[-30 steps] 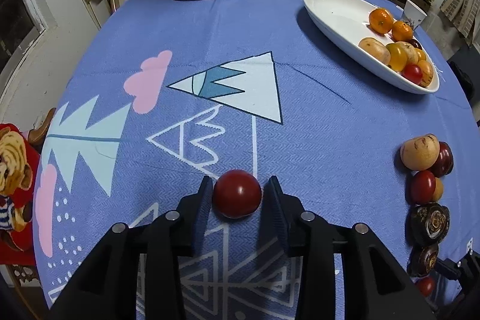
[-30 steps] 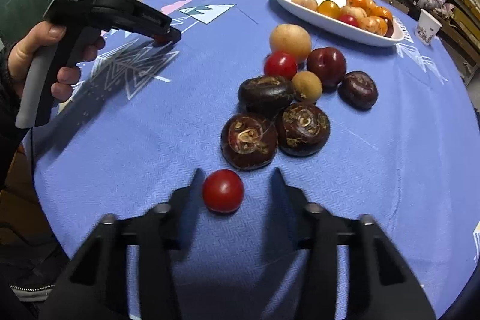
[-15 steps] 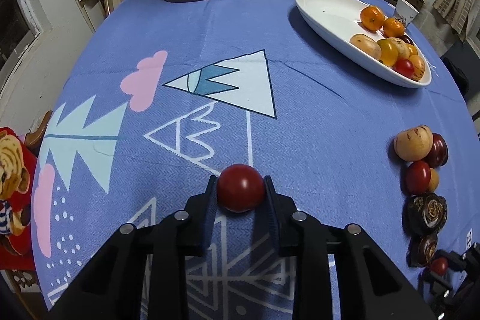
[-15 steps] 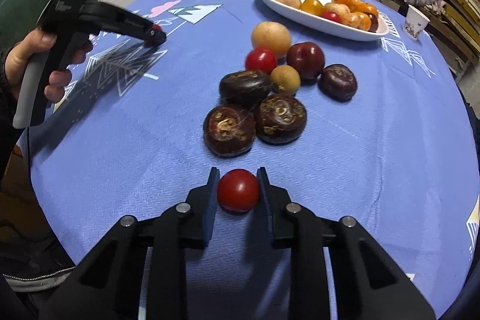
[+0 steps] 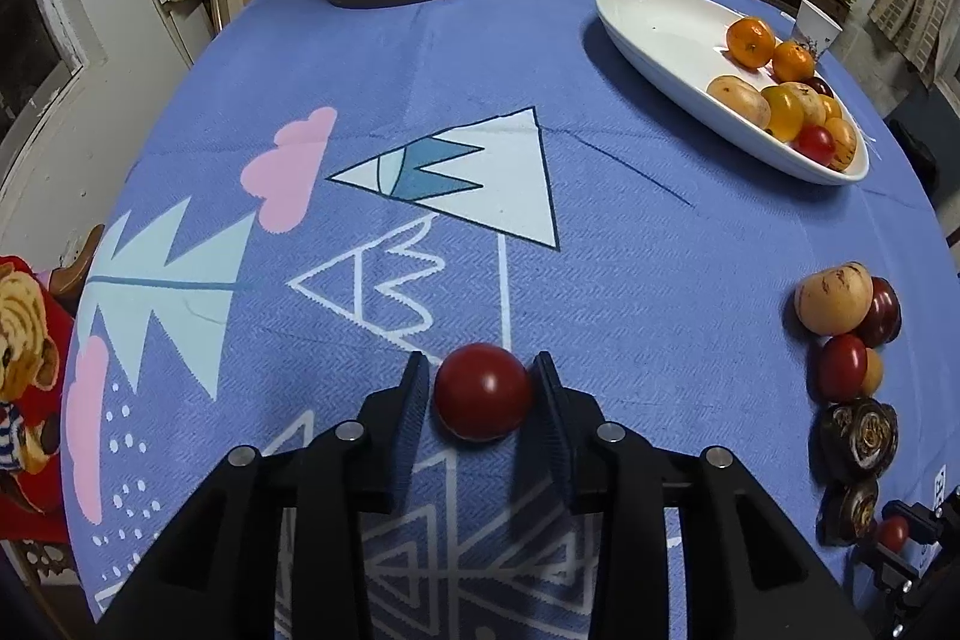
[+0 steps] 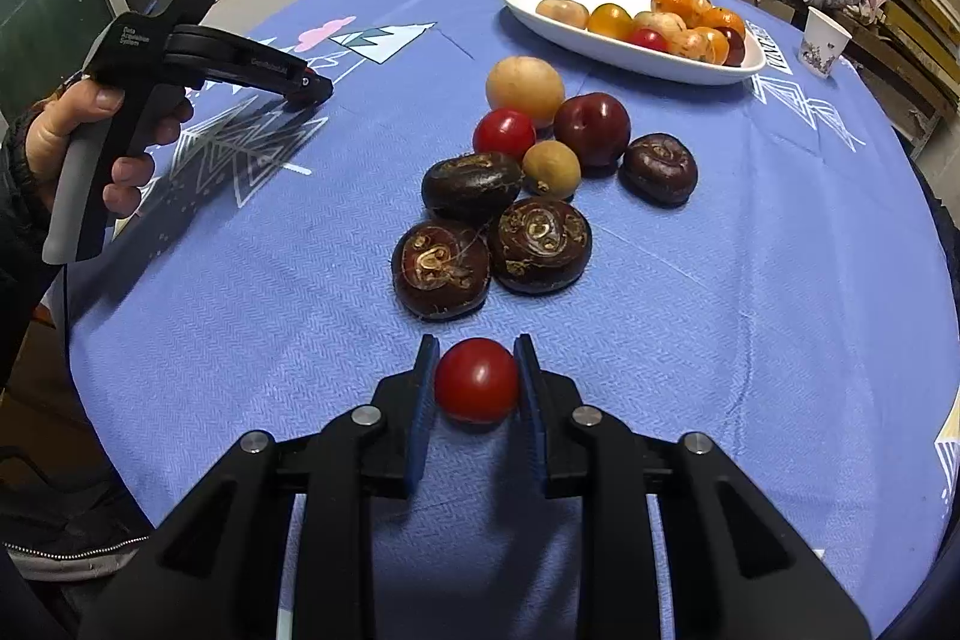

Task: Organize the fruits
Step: 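Carry the cherry tomato in the left tool while the right tool carries its cherry tomato to the plate, then open both tools to drop the cherry tomatoes onto the plate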

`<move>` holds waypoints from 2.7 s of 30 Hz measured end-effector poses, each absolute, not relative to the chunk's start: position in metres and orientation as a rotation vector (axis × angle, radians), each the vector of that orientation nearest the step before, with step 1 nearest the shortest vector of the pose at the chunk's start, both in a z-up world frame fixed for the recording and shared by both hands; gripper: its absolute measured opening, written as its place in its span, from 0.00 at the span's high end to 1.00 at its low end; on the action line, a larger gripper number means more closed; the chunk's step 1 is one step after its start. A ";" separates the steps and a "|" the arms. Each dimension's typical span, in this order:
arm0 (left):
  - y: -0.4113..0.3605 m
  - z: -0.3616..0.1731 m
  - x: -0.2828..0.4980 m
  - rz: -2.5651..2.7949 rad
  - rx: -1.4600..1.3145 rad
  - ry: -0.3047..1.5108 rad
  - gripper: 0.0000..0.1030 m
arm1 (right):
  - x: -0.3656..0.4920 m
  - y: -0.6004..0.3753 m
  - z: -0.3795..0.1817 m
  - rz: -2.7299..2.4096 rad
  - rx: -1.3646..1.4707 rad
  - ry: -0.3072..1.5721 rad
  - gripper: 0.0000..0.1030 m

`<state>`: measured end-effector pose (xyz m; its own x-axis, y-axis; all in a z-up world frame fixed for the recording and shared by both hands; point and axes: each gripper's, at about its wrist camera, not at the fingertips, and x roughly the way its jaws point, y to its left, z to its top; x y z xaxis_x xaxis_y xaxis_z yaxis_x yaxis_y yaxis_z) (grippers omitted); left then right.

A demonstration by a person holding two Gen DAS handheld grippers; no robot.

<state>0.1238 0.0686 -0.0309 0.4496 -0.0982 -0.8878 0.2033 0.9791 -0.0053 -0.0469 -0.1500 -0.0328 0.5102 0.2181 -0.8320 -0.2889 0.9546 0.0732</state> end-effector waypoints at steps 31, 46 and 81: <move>-0.048 0.056 0.146 -0.276 0.126 0.967 0.72 | 0.078 -0.207 0.054 0.181 0.009 0.762 0.75; -0.076 0.024 0.248 -0.251 0.127 1.044 0.72 | 0.187 -0.209 0.018 0.158 0.005 0.821 0.75; -0.069 0.027 0.139 -0.311 0.205 0.986 0.03 | 0.073 -0.241 0.016 0.101 0.089 0.818 0.11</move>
